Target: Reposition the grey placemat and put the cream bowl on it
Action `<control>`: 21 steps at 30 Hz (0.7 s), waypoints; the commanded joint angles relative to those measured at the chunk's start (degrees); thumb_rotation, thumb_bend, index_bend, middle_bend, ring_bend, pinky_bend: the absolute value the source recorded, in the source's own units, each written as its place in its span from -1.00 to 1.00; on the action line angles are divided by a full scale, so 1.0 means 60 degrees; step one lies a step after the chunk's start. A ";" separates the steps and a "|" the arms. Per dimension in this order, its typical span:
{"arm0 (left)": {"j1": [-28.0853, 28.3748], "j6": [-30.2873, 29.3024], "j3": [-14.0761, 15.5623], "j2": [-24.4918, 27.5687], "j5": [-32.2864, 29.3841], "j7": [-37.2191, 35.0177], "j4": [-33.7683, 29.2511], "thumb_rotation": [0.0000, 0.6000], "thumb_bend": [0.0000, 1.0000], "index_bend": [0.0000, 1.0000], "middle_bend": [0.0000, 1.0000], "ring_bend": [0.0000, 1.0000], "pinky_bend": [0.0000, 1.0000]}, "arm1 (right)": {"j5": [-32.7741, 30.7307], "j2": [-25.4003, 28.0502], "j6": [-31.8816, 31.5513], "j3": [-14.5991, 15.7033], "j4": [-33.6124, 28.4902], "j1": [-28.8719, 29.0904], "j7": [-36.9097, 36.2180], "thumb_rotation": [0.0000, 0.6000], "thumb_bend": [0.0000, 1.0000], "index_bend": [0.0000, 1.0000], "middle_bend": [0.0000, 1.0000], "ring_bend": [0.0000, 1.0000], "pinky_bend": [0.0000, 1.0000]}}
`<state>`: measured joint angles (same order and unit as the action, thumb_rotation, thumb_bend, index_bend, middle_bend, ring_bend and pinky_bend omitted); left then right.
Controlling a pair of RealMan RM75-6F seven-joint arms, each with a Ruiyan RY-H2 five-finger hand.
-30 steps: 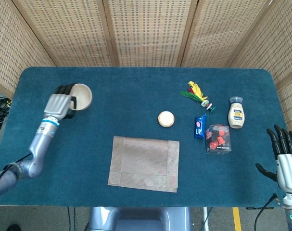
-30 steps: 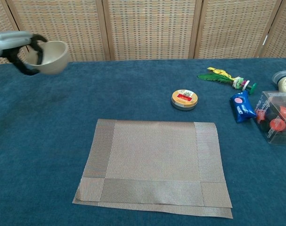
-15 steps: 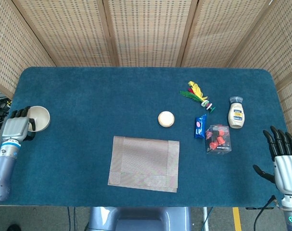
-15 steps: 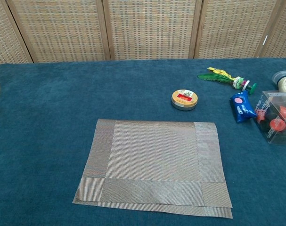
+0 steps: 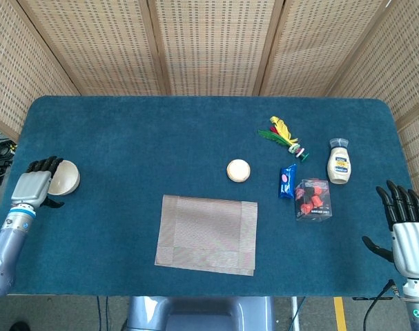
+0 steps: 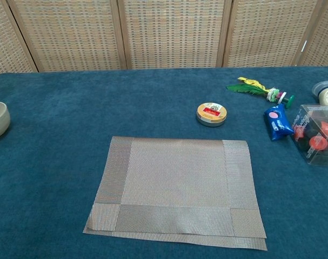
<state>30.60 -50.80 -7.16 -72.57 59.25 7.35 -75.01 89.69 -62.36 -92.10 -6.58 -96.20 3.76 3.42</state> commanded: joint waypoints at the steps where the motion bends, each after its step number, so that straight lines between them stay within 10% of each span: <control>1: -0.0276 -0.1189 -0.0061 0.0371 0.1797 -0.1199 -0.0904 1.00 -0.97 -0.91 -1.00 -1.00 -1.00 | -0.0019 0.0008 0.0009 -0.0007 0.0011 0.0002 -0.0022 1.00 -1.00 -0.88 -1.00 -1.00 -1.00; 13: 0.0300 -0.1824 0.1425 -0.0194 0.6299 -0.2910 -0.1713 1.00 -0.42 -0.14 -1.00 -1.00 -1.00 | -0.0104 0.0009 0.0023 -0.0039 0.0040 0.0001 -0.0034 1.00 -1.00 -0.87 -1.00 -1.00 -1.00; 21: 0.0608 -0.1564 0.1993 -0.1046 0.7127 -0.2583 -0.1497 1.00 -0.32 -0.08 -1.00 -1.00 -1.00 | -0.0207 0.0021 0.0038 -0.0075 0.0081 -0.0007 -0.0086 1.00 -1.00 -0.87 -1.00 -1.00 -1.00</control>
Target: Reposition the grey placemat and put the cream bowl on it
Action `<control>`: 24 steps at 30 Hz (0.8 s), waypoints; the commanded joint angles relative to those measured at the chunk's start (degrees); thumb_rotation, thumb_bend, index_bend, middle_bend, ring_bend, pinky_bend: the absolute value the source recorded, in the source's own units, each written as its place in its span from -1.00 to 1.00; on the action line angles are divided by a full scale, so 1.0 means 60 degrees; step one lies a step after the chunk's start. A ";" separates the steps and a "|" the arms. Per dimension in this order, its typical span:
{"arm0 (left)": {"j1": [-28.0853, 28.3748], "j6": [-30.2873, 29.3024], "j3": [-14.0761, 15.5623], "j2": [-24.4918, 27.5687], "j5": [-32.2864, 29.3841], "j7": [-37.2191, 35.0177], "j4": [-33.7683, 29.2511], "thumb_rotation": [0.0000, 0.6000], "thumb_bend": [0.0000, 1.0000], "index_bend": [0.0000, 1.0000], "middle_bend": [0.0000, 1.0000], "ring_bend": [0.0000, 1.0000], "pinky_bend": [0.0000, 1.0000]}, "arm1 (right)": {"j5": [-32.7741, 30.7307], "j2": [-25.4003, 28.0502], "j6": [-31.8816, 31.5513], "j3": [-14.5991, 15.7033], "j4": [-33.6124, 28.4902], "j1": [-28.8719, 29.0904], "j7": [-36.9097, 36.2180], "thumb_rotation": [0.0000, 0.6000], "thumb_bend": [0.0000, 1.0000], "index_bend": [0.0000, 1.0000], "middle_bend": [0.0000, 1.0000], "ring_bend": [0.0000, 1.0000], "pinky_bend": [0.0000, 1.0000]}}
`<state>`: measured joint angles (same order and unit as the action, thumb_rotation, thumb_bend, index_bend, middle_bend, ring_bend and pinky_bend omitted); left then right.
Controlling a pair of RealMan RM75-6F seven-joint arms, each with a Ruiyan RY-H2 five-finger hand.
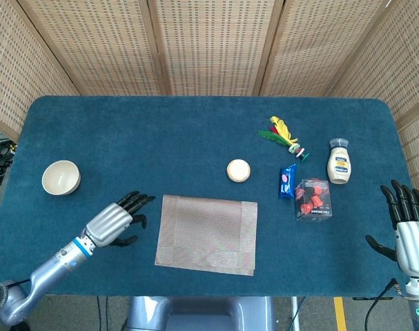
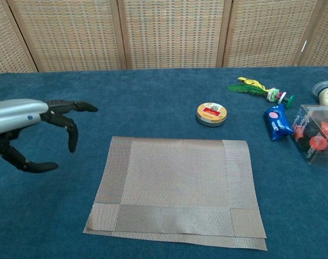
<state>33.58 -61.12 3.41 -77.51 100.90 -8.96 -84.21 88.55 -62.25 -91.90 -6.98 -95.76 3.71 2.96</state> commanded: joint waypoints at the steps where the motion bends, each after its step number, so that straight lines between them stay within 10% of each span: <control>1: 0.0131 0.0207 0.0323 -0.0307 0.0253 0.0163 0.0043 1.00 -0.32 -0.07 -1.00 -1.00 -1.00 | -0.0030 0.0002 0.0011 -0.0013 0.0015 0.0001 -0.0013 1.00 -1.00 -0.87 -1.00 -1.00 -1.00; 24: 0.0221 -0.0528 0.1266 -0.2219 0.1510 0.0567 0.2540 1.00 -0.34 -0.04 -1.00 -1.00 -1.00 | -0.0268 0.0054 0.0091 -0.0117 0.0090 0.0020 -0.0207 1.00 -1.00 -0.85 -1.00 -1.00 -1.00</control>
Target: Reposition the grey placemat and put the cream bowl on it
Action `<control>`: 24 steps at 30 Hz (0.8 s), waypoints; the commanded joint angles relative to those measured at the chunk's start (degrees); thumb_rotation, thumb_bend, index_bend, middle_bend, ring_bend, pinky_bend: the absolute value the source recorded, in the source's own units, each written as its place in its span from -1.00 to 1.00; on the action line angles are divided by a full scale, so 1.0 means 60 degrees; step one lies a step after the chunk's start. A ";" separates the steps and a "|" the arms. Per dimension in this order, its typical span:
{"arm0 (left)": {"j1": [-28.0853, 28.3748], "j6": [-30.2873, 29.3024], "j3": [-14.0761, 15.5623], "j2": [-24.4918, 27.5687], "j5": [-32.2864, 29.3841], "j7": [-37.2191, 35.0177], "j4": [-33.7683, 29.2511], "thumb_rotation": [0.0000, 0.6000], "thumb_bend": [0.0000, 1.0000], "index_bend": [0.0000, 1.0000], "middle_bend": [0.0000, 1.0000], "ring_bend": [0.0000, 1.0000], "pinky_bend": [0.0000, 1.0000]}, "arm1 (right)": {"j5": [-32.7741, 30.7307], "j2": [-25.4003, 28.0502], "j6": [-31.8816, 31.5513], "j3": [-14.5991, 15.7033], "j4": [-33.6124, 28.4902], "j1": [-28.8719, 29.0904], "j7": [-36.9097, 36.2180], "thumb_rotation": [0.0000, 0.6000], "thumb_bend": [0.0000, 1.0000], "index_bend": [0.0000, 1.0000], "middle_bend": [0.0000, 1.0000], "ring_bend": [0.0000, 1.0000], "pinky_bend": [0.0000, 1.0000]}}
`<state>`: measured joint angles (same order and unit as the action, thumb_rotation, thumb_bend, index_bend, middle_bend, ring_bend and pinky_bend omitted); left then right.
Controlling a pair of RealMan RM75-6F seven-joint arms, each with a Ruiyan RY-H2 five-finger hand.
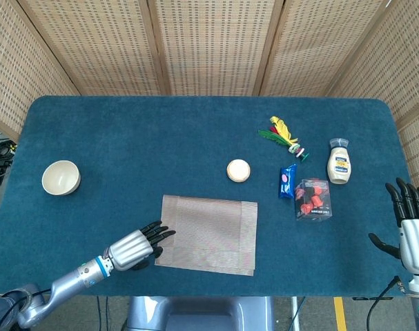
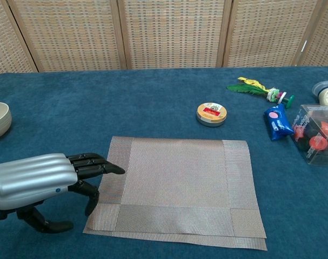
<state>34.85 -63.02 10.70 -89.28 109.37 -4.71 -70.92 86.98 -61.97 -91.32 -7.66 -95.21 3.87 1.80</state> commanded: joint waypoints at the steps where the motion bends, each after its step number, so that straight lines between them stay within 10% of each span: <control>1: 0.0013 -0.0276 0.0052 -0.0336 0.0116 -0.0167 0.0429 1.00 -0.34 -0.04 -1.00 -1.00 -1.00 | -0.0009 0.0014 -0.0010 -0.0004 -0.0003 -0.0009 -0.0032 1.00 -1.00 -0.84 -1.00 -1.00 -1.00; 24: 0.0347 -0.0096 0.0135 -0.0975 -0.0145 -0.0032 0.0904 1.00 -0.33 -0.04 -1.00 -1.00 -1.00 | 0.0033 0.0059 -0.0117 -0.0018 0.0019 -0.0054 -0.0167 1.00 -1.00 -0.84 -1.00 -1.00 -1.00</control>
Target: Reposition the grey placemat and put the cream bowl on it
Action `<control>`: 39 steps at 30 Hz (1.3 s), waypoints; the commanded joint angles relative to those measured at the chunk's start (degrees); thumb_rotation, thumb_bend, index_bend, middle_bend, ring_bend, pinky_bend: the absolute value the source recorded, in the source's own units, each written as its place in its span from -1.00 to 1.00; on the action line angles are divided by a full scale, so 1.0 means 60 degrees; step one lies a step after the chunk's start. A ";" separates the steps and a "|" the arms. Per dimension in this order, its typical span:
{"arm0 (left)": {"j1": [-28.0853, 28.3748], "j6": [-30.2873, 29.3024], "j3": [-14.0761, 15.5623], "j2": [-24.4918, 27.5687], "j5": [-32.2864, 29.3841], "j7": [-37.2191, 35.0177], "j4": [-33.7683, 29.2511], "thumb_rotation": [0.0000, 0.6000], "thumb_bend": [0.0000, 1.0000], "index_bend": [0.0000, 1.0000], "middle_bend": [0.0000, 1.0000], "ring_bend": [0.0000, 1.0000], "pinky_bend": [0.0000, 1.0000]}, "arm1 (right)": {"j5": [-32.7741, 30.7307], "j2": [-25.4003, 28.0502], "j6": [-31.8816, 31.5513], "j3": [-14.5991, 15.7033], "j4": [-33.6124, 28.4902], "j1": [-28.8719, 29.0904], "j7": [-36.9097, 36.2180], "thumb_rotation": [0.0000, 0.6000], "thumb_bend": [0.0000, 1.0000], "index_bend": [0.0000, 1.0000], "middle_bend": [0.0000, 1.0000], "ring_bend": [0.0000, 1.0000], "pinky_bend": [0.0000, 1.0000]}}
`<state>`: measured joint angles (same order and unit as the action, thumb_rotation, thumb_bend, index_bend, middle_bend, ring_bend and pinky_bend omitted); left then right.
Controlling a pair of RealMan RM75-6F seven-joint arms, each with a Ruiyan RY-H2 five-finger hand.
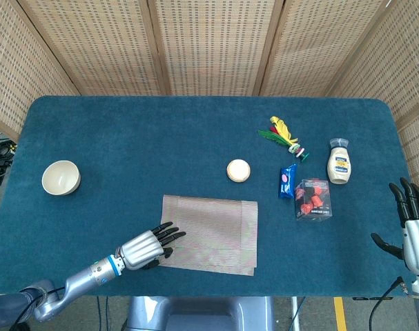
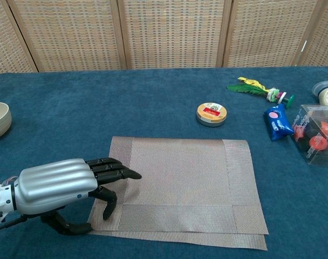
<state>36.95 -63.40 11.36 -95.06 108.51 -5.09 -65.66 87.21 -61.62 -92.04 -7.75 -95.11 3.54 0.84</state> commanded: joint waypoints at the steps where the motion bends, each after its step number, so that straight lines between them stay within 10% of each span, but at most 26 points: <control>1: -0.0009 -0.0043 0.0052 -0.0011 -0.0001 0.0047 0.0049 1.00 -0.33 -0.04 -1.00 -1.00 -1.00 | -0.0009 0.0001 0.0011 -0.0001 0.0011 0.0002 -0.0009 1.00 -1.00 -0.84 -1.00 -1.00 -1.00; 19: 0.0045 -0.0014 0.0128 -0.0287 -0.0183 -0.0004 0.0262 1.00 0.01 0.05 -1.00 -1.00 -1.00 | 0.0066 0.0017 -0.0045 0.0015 0.0000 -0.0016 -0.0036 1.00 -1.00 -0.84 -1.00 -1.00 -1.00; 30: 0.0052 -0.0027 -0.0053 -0.0382 -0.0549 -0.0303 0.0112 1.00 0.07 0.56 -1.00 -1.00 -1.00 | 0.0097 0.0019 -0.0069 0.0016 0.0013 -0.0020 -0.0089 1.00 -1.00 -0.83 -1.00 -1.00 -1.00; 39: 0.0331 0.0310 -0.1456 0.0024 -0.2154 -0.1310 -0.1263 1.00 0.11 0.63 -1.00 -1.00 -1.00 | 0.0132 0.0010 -0.0068 0.0029 0.0014 -0.0014 -0.0076 1.00 -1.00 -0.83 -1.00 -1.00 -1.00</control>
<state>37.81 -63.10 6.27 -96.01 99.34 -10.96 -70.40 88.00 -61.56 -92.45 -7.58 -95.02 3.45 0.39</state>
